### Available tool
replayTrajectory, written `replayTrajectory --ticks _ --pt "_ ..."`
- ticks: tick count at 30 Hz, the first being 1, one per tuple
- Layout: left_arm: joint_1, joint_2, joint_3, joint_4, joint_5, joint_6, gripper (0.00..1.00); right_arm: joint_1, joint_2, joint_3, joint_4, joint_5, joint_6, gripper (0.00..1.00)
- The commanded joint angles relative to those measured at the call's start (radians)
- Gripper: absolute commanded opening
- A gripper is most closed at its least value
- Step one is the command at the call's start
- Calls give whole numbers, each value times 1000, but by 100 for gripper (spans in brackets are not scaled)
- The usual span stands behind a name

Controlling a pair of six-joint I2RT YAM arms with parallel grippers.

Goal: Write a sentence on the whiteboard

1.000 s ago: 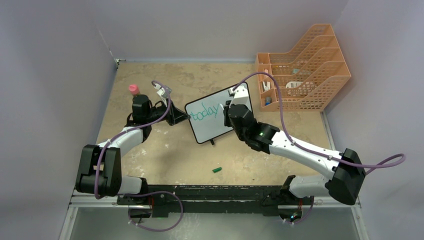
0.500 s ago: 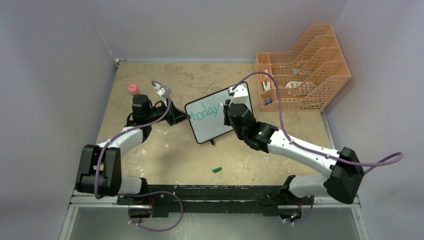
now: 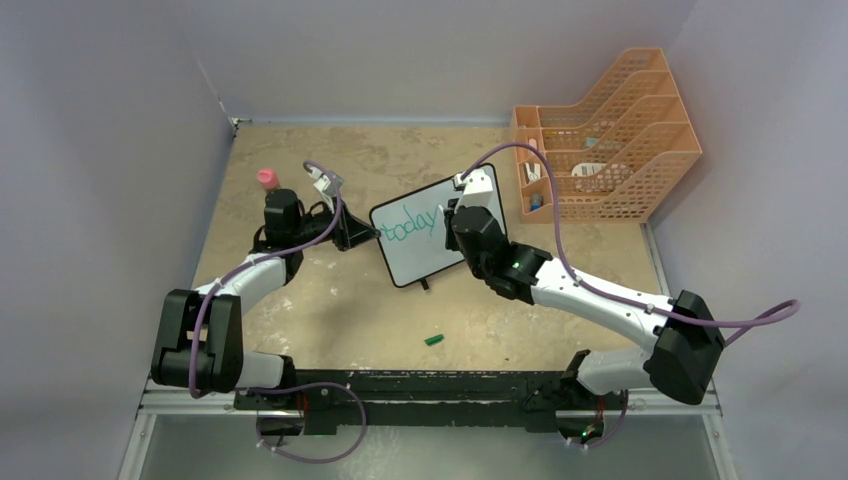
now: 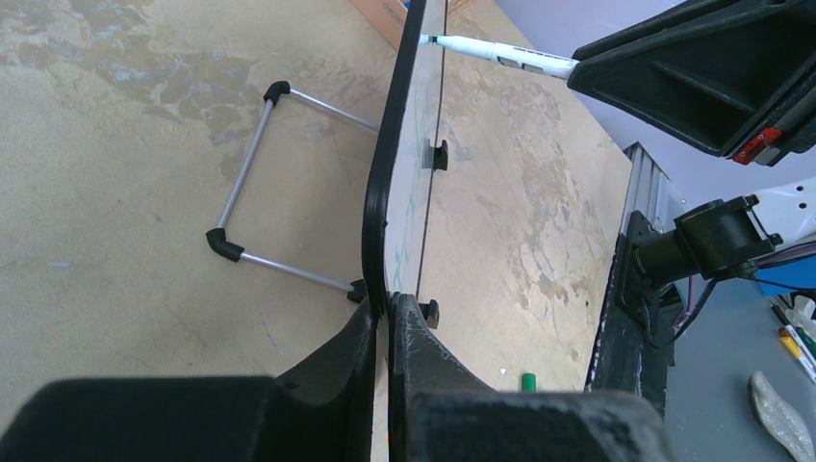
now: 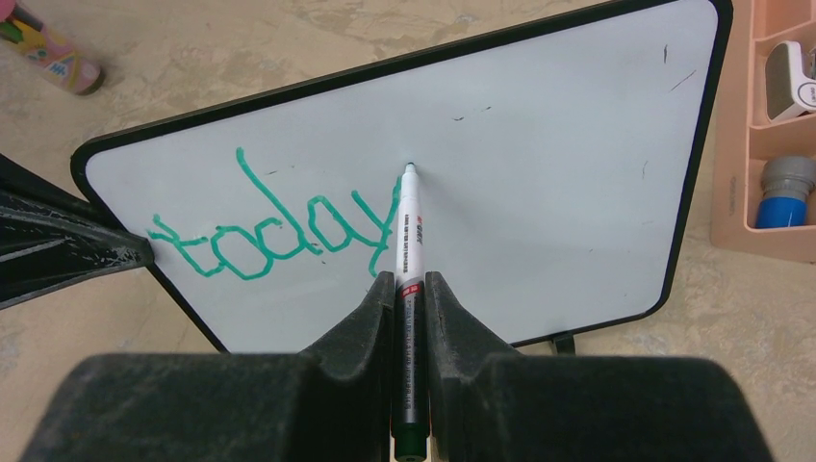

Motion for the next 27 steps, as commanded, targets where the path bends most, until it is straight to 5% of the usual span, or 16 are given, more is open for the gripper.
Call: replayTrajectory --ticks 1,27 --pt "-7 -15 31 13 8 46 0 -8 0 41 42 23 -13 0" --pt "-7 -16 31 11 2 46 0 -11 -33 4 -25 -8 43 0"
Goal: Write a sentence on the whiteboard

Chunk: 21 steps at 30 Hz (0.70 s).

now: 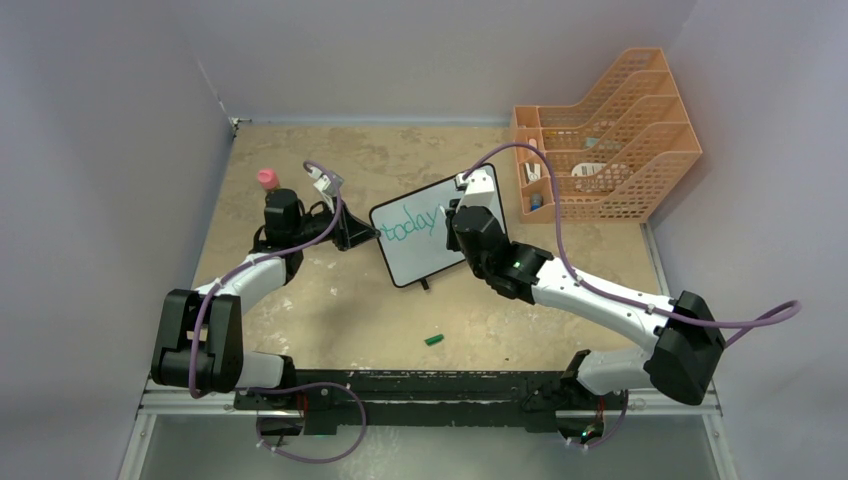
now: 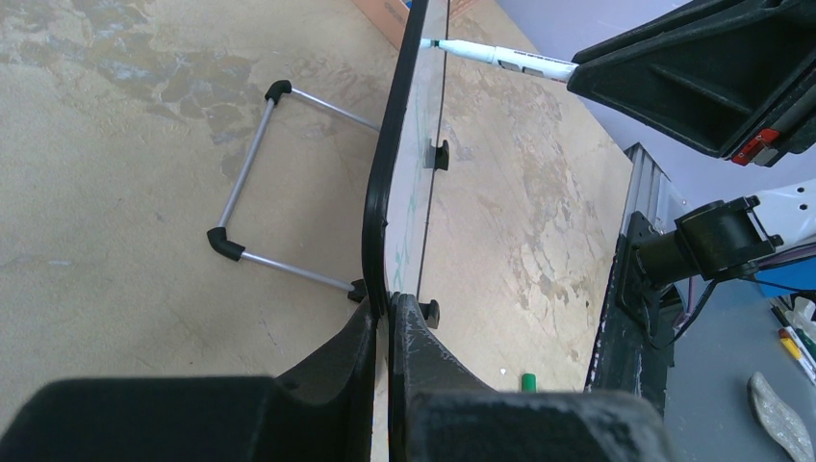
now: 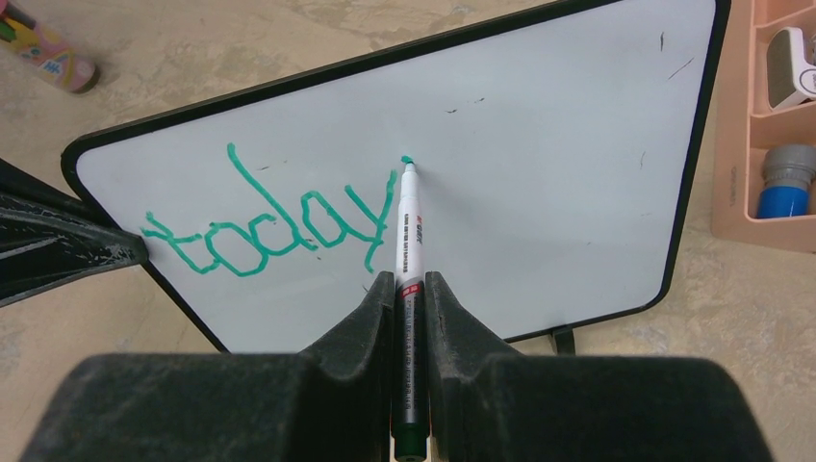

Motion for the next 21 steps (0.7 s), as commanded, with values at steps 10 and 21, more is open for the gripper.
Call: replayTrajectory --ticks 10,21 --pt "-8 -16 29 16 4 46 0 -6 -69 0 -53 -6 52 0" --pt "-7 -13 29 18 7 46 0 -5 -98 -18 -65 10 48 0"
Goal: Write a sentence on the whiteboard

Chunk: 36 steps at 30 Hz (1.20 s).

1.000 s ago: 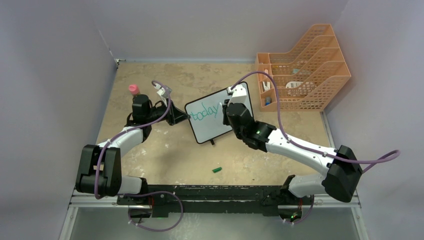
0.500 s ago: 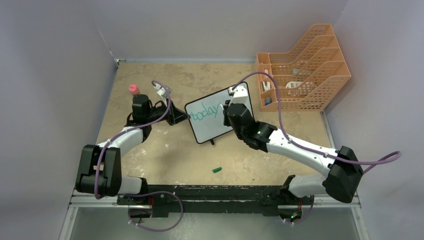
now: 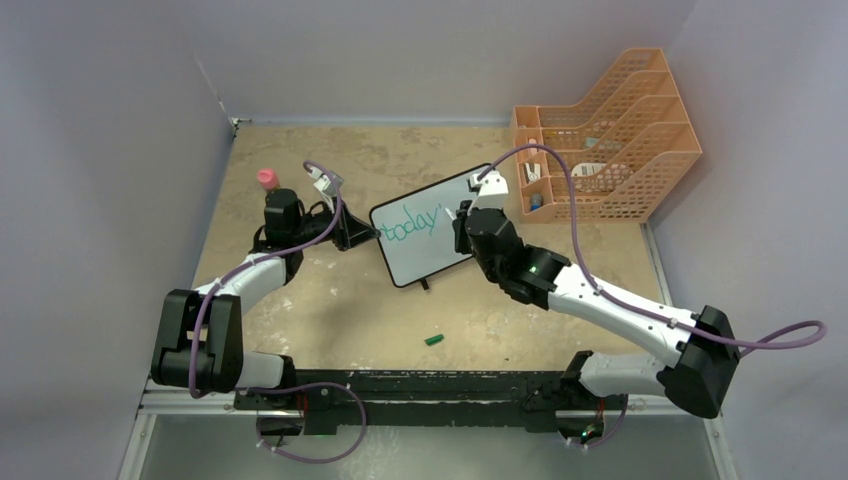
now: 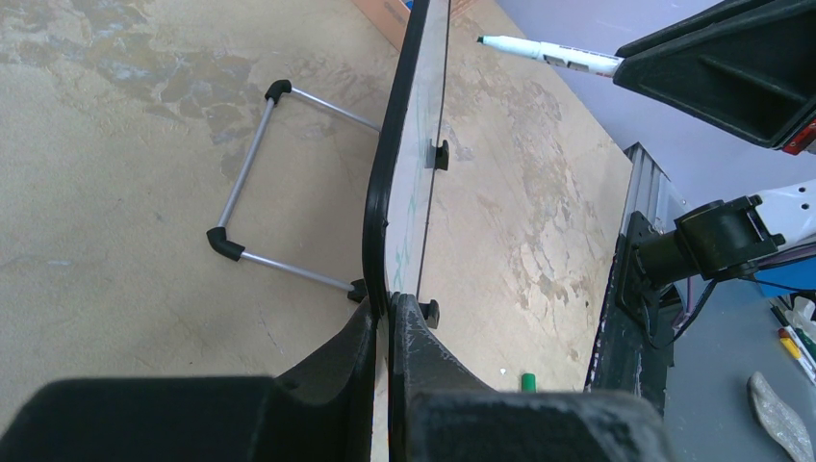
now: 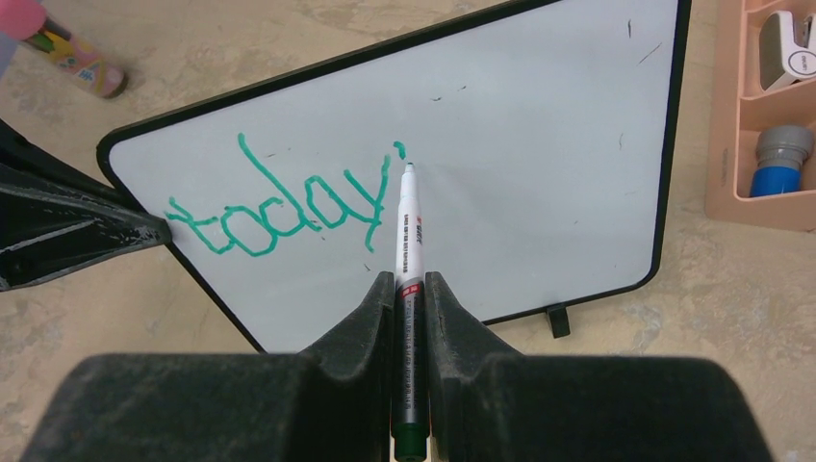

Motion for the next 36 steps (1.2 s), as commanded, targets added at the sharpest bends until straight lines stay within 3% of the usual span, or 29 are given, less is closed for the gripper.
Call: replayTrajectory --ticks 1,36 --pt "-8 -13 29 17 6 46 0 -5 6 -6 17 34 6 0" --pt "-8 -18 29 17 12 45 0 -19 79 0 92 80 -19 0"
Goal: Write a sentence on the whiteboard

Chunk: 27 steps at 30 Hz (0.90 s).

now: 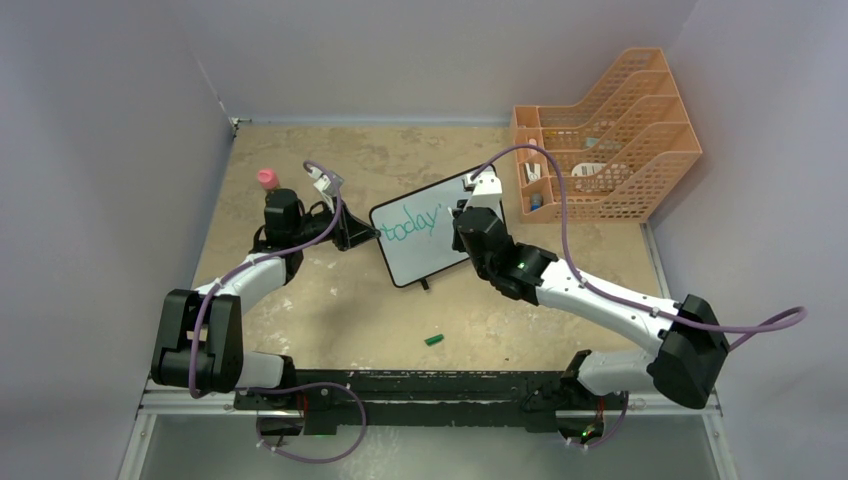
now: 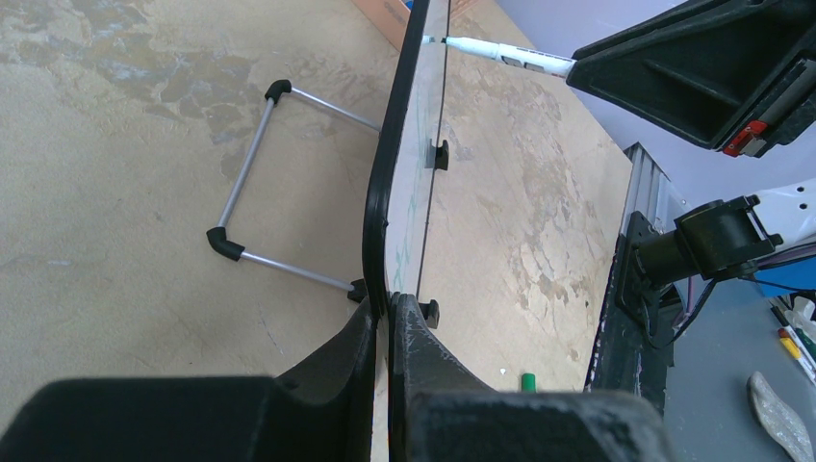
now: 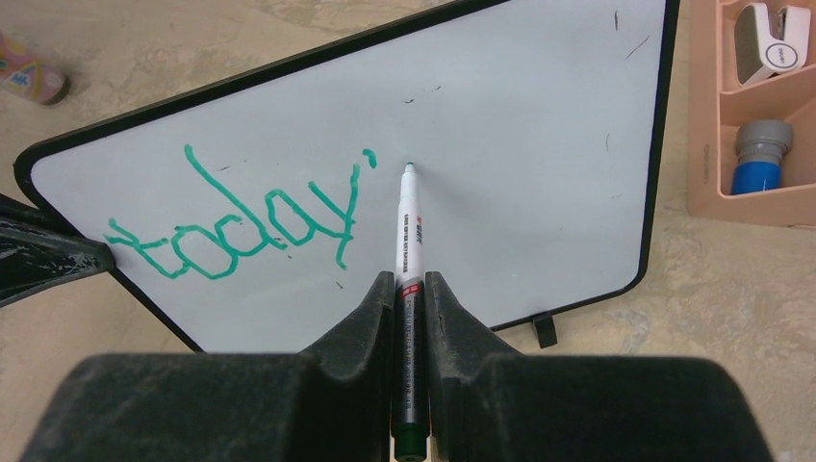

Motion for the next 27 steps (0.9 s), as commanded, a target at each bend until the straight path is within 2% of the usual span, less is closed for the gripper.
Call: replayTrajectory --ticks 1,27 --pt "-8 -18 29 17 11 45 0 -6 6 7 47 33 -9 0" --pt "-8 -18 29 17 9 46 0 -7 8 16 87 -42 -52 0"
